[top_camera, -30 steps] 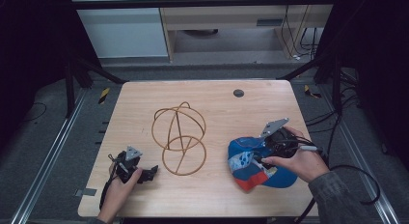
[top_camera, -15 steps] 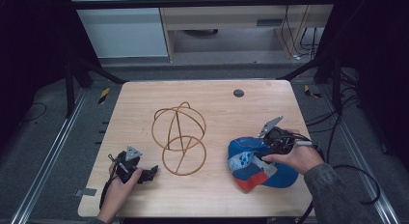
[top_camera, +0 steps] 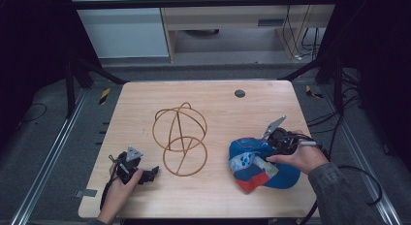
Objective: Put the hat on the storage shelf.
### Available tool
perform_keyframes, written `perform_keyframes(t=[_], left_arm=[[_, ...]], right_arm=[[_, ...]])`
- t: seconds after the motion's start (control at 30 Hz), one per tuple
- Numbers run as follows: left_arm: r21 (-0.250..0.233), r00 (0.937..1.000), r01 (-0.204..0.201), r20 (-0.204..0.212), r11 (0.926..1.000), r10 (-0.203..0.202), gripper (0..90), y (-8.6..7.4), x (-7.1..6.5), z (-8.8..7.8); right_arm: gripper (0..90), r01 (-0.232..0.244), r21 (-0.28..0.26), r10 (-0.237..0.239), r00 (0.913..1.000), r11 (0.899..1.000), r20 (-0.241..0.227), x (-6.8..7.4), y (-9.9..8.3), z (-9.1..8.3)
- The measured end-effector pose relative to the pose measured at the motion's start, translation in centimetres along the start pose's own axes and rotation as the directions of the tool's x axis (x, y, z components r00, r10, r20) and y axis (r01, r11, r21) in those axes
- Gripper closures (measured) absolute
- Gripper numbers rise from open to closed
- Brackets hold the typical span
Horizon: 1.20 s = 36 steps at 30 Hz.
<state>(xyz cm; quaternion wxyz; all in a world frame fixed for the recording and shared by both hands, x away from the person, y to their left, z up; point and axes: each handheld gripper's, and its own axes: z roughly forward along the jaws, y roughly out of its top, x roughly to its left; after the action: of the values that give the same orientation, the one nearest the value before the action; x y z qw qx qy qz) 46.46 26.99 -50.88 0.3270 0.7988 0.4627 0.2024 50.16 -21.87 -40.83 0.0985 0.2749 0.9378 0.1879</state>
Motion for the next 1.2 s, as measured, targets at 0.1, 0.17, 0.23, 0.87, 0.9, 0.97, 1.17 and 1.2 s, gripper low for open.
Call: perform_keyframes(t=[0.1, 0.17, 0.23, 0.87, 0.9, 0.97, 1.17, 1.2], left_arm=[[0.000, 1.0000, 0.000, 0.000, 1.0000, 0.000, 0.0, 0.0, 0.0, 0.0], [0.000, 1.0000, -0.003, 0.001, 1.0000, 0.003, 0.0, 0.0, 0.0, 0.0], [0.000, 1.0000, -0.003, 0.001, 1.0000, 0.003, 0.0, 0.0, 0.0, 0.0], [0.000, 1.0000, -0.002, 0.001, 1.0000, 0.002, 0.0, 0.0, 0.0, 0.0], [0.000, 1.0000, -0.002, 0.001, 1.0000, 0.002, 0.0, 0.0, 0.0, 0.0], [0.001, 1.0000, -0.002, 0.002, 1.0000, 0.002, 0.0, 0.0, 0.0, 0.0], [0.000, 1.0000, -0.003, 0.002, 1.0000, 0.003, 0.0, 0.0, 0.0, 0.0], [0.001, 1.0000, -0.002, 0.001, 1.0000, 0.002, 0.0, 0.0, 0.0, 0.0]], right_arm=[[52.8, 0.016, 0.016, -0.016, 0.9999, 1.000, -0.002, 0.0, 0.1, -0.1], [56.7, 0.020, 0.009, -0.020, 0.9998, 1.000, 0.001, 0.0, 0.1, -0.4], [61.1, 0.023, 0.008, -0.023, 0.9997, 1.000, 0.005, 0.0, 0.2, -0.7], [89.8, 0.033, 0.016, -0.032, 0.9986, 0.999, -0.043, -0.1, 0.2, -2.0], [89.8, 0.028, 0.015, -0.027, 0.9987, 0.999, -0.042, -0.2, 0.3, -2.3], [89.8, 0.015, 0.012, -0.014, 0.9991, 1.000, -0.039, -0.3, 0.5, -3.1], [89.8, -0.003, -0.017, 0.003, 0.9998, 1.000, -0.022, -1.2, 1.4, -5.7], [89.8, -0.005, -0.025, 0.004, 0.9998, 1.000, -0.018, -1.3, 1.7, -6.2]])
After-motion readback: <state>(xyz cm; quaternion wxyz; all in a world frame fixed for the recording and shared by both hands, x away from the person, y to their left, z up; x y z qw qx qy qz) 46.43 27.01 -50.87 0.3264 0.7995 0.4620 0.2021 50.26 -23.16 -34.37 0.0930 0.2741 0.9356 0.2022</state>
